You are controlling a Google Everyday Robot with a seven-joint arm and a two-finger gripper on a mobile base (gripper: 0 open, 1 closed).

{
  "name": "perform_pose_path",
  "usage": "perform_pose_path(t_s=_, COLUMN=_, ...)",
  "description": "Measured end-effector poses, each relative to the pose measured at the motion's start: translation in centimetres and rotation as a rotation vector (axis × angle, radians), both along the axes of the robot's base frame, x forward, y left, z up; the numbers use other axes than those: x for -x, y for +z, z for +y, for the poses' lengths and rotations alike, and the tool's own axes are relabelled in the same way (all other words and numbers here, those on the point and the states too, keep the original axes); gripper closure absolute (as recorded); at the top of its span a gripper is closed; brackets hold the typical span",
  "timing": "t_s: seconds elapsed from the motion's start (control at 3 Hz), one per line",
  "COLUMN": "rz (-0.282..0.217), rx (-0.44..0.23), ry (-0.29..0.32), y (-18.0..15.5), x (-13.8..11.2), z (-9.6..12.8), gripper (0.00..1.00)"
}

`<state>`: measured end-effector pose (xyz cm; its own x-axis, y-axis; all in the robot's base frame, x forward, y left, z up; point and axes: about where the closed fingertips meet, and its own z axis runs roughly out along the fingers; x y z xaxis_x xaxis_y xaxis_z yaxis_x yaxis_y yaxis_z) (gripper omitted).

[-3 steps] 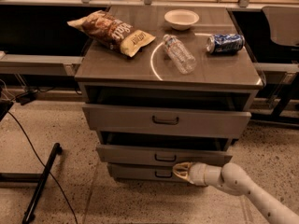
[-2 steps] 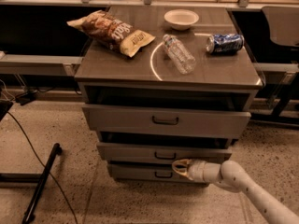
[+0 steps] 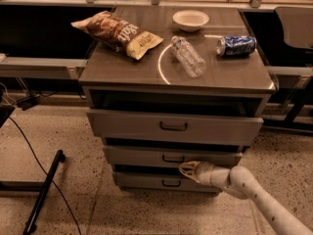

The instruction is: Close middle drawer

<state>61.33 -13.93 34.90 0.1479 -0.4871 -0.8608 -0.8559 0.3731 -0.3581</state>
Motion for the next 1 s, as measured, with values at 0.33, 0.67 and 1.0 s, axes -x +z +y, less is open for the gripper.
perform_pose_path(t_s=0.33, rz=-0.003, rx=0.002, ry=-0.001, y=0.2, x=0.1, z=-0.2, gripper=1.0)
perform_pose_path(t_s=0.67, rz=0.037, rx=0.043, ry=0.046, y=-0.1, x=2.8, z=-1.9, gripper=1.0)
perform_pose_path(t_s=1.0, rz=0.058, rx=0.025, ry=0.131, y=1.1, x=4.3, z=-3.7, gripper=1.0)
